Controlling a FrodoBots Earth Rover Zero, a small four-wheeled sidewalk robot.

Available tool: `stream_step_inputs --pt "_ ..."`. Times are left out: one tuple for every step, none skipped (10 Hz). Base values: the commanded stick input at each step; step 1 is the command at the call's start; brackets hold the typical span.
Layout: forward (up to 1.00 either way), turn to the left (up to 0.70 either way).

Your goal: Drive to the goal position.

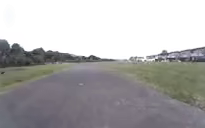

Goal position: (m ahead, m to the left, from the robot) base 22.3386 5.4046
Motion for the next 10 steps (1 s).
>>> stream_step_inputs --pt "0.7 0.0" --pt "0.7 0.02" --pt "0.7 0.13" --pt "0.7 0.23" --pt "0.7 0.33" --pt "0.7 0.35" --pt "0.7 0.33" --pt "0.7 0.26" --pt "0.7 0.11" --pt "0.7 0.0"
